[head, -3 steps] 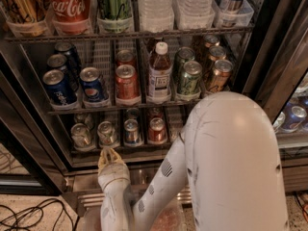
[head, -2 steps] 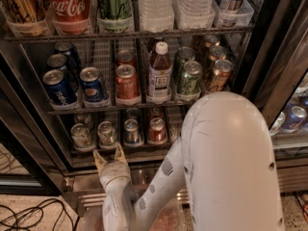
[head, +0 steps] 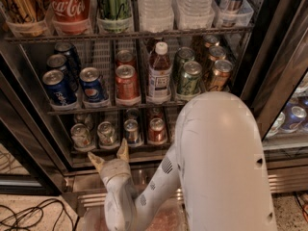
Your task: Pick 7up can from bottom shelf of fridge
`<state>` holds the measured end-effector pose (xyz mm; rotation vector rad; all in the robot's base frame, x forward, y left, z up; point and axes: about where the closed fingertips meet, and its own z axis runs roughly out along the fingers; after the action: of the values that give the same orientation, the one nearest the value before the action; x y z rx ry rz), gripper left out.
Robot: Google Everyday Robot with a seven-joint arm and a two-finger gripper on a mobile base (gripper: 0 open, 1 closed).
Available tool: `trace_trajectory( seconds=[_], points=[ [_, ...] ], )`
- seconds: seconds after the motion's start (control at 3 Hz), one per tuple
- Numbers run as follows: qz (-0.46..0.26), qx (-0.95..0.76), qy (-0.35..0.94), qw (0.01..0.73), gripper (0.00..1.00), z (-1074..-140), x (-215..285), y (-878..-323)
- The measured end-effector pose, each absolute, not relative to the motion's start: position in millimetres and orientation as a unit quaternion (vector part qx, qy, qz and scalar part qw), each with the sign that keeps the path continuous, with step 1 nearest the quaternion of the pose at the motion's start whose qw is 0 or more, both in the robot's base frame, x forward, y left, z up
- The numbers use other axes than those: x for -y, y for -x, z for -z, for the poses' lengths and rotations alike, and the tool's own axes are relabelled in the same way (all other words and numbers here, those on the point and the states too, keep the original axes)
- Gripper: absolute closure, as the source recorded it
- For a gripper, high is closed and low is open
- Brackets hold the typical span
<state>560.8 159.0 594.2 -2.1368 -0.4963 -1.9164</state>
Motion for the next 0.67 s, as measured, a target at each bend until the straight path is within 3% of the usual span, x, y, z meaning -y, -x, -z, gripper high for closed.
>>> trace_trajectory(
  seconds=[0.33, 0.67],
  points=[
    [0.658, 0.179, 0.723, 0.113, 0.34, -594.3, -162.4, -567.0],
    [0.662, 0.187, 0.717, 0.111, 0.4, -595.7, -164.7, -573.1]
  ],
)
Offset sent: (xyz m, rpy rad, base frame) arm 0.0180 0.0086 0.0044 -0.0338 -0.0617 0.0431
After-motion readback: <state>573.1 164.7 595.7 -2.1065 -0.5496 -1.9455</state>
